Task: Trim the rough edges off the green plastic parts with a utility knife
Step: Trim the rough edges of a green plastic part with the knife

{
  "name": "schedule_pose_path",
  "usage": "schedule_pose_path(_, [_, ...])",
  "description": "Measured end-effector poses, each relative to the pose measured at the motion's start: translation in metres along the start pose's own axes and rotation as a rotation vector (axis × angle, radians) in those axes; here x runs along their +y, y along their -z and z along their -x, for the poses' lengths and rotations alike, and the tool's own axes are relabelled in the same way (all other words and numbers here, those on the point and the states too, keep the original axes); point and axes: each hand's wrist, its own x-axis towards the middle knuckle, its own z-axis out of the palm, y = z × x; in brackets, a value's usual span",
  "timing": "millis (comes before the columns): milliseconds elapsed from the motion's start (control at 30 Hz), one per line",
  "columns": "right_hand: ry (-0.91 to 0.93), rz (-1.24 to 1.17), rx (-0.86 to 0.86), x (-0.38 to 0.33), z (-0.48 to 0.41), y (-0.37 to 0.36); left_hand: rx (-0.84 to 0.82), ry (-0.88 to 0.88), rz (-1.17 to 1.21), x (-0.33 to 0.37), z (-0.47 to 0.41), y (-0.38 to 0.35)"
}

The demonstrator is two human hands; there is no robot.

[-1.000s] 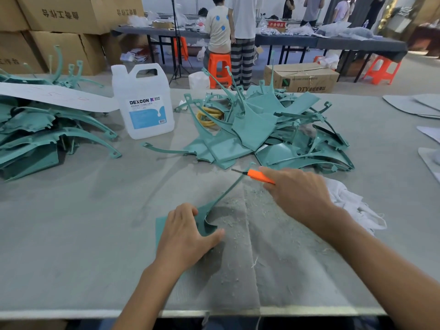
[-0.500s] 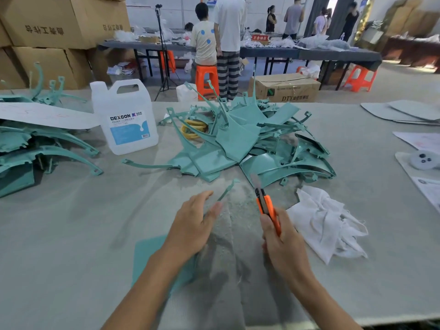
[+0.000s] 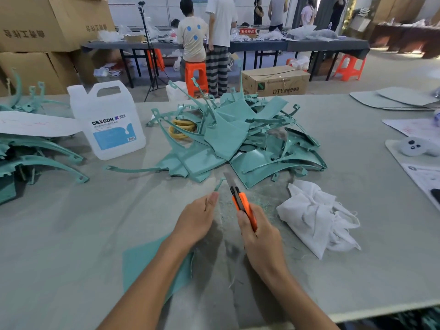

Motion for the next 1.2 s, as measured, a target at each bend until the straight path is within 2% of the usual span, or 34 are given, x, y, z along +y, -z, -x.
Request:
schedule_pose_path(400, [0.015, 0.060, 0.011, -0.004, -0.003, -0.005, -0.009, -0.032, -0.022, -0.002, -0.002, 0.000])
schedule_pose_path(567, [-0.085, 0.014, 0.109, -0.005, -0.006, -0.004, 0.003, -0.022, 0.000, -0.003, -0.001, 0.000])
schedule_pose_path(700, [-0.014, 0.161, 0.074, -0.009, 0.001, -0.006, 0.002, -0.008, -0.002, -0.004, -0.002, 0.000])
schedule_pose_path(833, [-0.076, 0.148, 0.109, -0.011, -0.002, -0.004, 0.002, -0.015, 0.003, -0.006, -0.002, 0.000])
schedule_pose_path(967, [0.076, 0.267, 0.104, -0.018, 0.007, -0.004, -0.013, 0.009, -0.006, -0.005, -0.005, -0.001])
schedule_pose_path(1200, [0.115, 0.340, 0.093, -0.020, 0.007, -0.006, -0.029, 0.010, -0.017, -0.004, -0.004, 0.000])
